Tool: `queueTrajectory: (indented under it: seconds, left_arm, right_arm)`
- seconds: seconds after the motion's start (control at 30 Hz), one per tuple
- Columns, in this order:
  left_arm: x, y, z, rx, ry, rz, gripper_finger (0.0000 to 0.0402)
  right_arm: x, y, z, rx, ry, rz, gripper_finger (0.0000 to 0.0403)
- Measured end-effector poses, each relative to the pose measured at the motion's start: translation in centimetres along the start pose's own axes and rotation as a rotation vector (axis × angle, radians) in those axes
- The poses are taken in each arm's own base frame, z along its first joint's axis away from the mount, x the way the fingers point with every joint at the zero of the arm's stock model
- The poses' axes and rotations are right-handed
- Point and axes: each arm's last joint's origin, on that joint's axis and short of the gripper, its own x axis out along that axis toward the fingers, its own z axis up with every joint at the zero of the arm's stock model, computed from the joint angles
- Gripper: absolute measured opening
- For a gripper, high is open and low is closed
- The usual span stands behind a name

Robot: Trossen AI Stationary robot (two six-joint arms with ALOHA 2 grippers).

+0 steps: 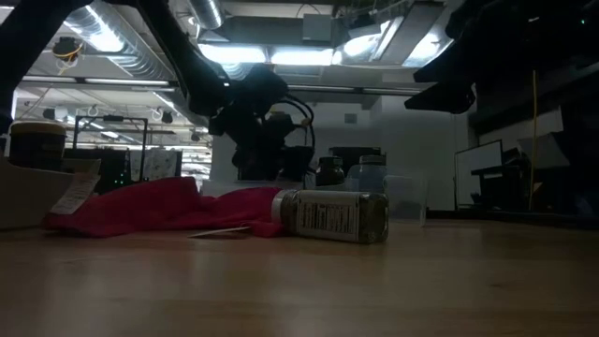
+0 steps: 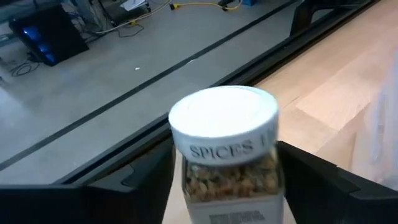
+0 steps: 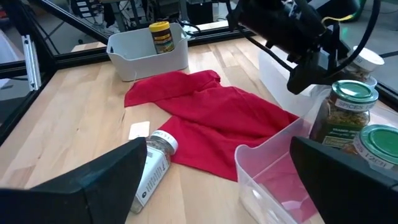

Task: Sort spices by type
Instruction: Put the left white seasoning bottle into the left transparent bin, then put the white seasoning bottle into the left transparent bin

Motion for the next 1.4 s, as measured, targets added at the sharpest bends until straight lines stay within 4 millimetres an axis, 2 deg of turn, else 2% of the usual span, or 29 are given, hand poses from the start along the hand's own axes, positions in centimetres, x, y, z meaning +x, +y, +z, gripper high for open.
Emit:
queueTrajectory:
  seconds: [0.17, 0.43, 0.73, 0.93, 1.13, 1.4]
  left_arm:
    - [0.0, 0.0, 0.1, 0.035, -0.003, 0.0, 0.0273]
    - [-1.2, -1.3, 0.3, 0.128, -0.019, -0.038, 0.0272]
    - [-3.6, -1.3, 2.4, 0.153, -0.056, -0.064, 0.0274]
    - [-6.0, -0.2, 4.5, 0.087, -0.066, -0.071, 0.0274]
    - [-9.6, 0.5, 6.1, 0.061, -0.041, -0.099, 0.0274]
    - [-14.1, 0.9, 6.5, 0.147, 0.042, -0.215, 0.0274]
  right_arm:
    - [0.0, 0.0, 0.0, 0.0, 0.0, 0.001, 0.0395]
    - [0.0, 0.0, -0.1, -0.001, 0.006, -0.001, 0.0395]
    - [0.0, 0.0, -0.2, 0.041, 0.019, 0.02, 0.0395]
    - [0.0, 0.2, -0.2, 0.098, 0.033, 0.084, 0.0395]
    - [0.3, 0.3, -0.3, 0.156, 0.036, 0.084, 0.0395]
    - [2.4, 0.9, -0.2, 0.188, 0.067, 0.124, 0.0395]
